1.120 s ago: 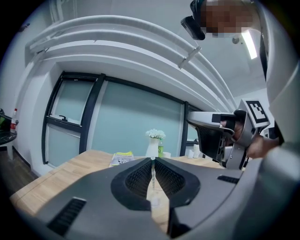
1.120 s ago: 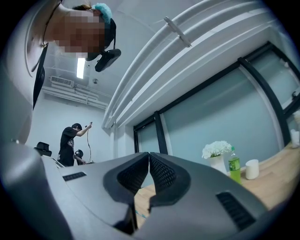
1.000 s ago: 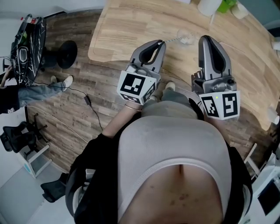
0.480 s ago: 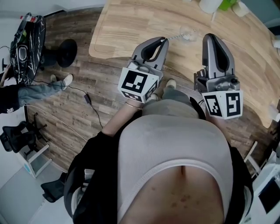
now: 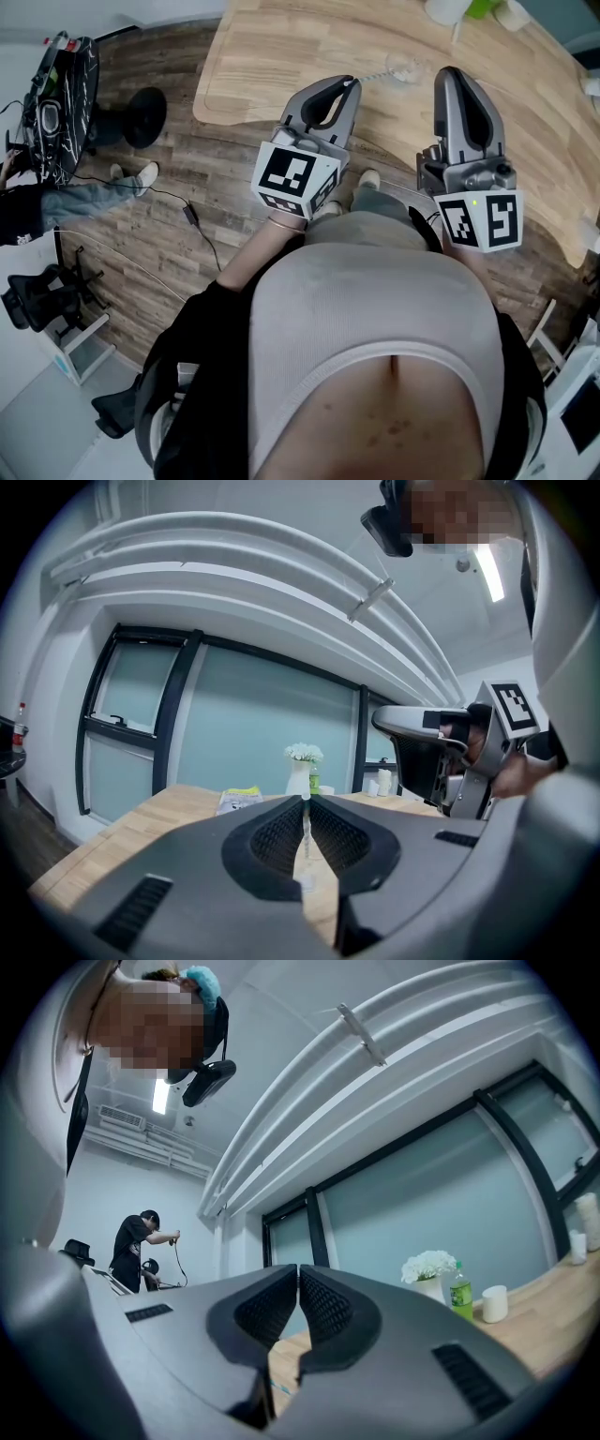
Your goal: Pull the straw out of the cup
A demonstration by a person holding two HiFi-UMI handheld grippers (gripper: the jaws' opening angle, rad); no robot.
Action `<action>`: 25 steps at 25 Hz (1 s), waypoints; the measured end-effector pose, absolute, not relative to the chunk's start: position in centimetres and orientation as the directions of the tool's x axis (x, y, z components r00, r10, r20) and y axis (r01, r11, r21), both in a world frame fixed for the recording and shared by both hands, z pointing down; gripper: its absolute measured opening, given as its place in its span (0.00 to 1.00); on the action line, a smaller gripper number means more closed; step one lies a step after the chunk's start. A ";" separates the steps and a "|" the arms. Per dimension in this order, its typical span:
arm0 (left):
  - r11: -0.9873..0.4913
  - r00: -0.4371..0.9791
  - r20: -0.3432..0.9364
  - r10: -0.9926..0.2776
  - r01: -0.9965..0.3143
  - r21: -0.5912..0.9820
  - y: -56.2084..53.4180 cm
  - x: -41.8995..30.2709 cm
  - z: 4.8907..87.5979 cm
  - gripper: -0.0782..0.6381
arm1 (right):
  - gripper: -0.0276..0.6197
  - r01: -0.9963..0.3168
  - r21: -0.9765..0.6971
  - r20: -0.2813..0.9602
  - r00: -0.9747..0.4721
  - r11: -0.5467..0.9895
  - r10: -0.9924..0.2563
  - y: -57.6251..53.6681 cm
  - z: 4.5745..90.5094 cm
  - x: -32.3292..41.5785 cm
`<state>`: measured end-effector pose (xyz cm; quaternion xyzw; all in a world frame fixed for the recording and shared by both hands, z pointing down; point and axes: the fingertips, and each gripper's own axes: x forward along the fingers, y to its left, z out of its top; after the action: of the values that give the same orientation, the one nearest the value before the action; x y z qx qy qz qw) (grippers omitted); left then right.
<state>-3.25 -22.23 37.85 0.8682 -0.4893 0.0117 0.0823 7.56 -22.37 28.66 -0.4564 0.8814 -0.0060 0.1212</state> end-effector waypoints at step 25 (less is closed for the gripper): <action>-0.503 0.515 0.072 -0.854 -0.854 0.132 -20.4 -5.0 36.7 0.15 | 0.09 -0.813 -0.106 -0.222 -0.542 0.573 -0.810 -20.0 28.2 6.2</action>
<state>-5.04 -20.37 36.66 0.8670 -0.4926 -0.0014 0.0753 6.15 -20.04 28.23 -0.4622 0.8781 0.0048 0.1239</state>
